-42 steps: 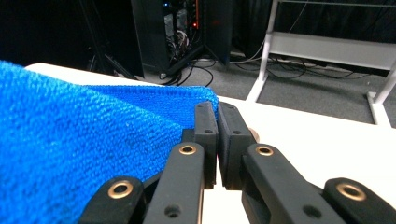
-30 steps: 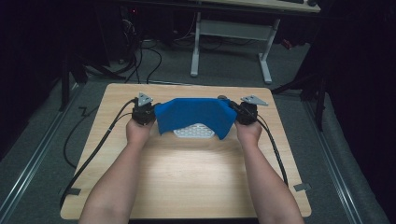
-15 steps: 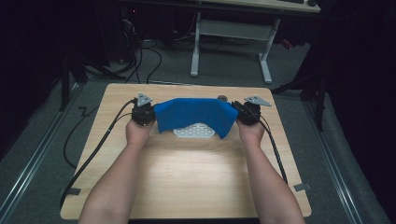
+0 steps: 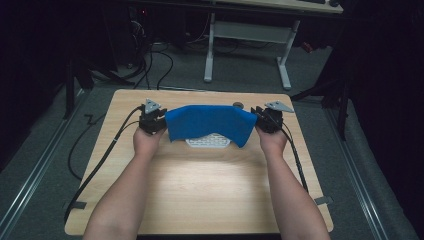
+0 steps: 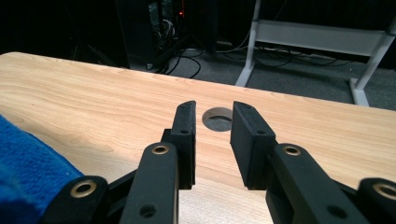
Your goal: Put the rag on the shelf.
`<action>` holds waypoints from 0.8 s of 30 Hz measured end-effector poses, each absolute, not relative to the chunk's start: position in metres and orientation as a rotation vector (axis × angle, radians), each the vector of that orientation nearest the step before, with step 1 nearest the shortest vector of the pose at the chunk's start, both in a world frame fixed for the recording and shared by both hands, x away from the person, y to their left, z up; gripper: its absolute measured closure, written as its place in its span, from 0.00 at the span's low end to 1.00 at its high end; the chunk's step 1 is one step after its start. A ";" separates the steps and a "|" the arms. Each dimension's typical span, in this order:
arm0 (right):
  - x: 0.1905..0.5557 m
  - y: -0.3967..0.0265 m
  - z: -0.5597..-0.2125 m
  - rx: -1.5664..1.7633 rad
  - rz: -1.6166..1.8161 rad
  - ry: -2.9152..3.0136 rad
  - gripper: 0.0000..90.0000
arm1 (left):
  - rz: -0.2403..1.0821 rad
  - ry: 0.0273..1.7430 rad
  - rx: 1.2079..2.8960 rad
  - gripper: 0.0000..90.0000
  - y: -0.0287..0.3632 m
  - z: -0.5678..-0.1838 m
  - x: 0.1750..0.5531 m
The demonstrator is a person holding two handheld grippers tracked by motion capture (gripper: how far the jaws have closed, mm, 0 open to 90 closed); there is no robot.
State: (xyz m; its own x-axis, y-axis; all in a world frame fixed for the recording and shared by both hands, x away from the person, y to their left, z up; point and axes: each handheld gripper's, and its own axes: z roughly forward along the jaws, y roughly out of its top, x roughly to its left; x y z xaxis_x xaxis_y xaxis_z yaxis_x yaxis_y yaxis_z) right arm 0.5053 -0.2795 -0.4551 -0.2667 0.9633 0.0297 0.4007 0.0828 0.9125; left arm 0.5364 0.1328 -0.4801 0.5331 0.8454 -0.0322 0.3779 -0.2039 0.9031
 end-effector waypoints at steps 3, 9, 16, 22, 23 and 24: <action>0.504 -0.282 -0.452 1.348 1.165 1.732 0.78 | 0.607 1.024 1.788 0.70 0.135 -0.476 0.536; 0.502 -0.282 -0.447 1.340 1.165 1.730 0.76 | 0.625 1.034 1.775 0.68 0.141 -0.468 0.534; 0.500 -0.285 -0.439 1.328 1.163 1.718 0.75 | 0.641 1.047 1.767 0.66 0.146 -0.460 0.532; 0.493 -0.288 -0.430 1.306 1.160 1.711 0.73 | 0.663 1.056 1.760 0.64 0.152 -0.453 0.526; 0.492 -0.289 -0.429 1.302 1.158 1.713 0.73 | 0.665 1.063 1.757 0.64 0.153 -0.452 0.524; 0.490 -0.289 -0.428 1.301 1.155 1.714 0.72 | 0.672 1.066 1.759 0.64 0.154 -0.451 0.523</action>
State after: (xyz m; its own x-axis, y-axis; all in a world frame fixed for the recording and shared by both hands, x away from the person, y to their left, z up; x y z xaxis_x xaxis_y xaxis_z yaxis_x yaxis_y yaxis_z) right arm 0.4897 -0.2895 -0.4283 -0.2638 0.9646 -0.0072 0.3556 0.1042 0.9288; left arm 0.5226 0.1535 -0.4515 0.4715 0.8818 -0.0151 0.3670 -0.1806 0.9125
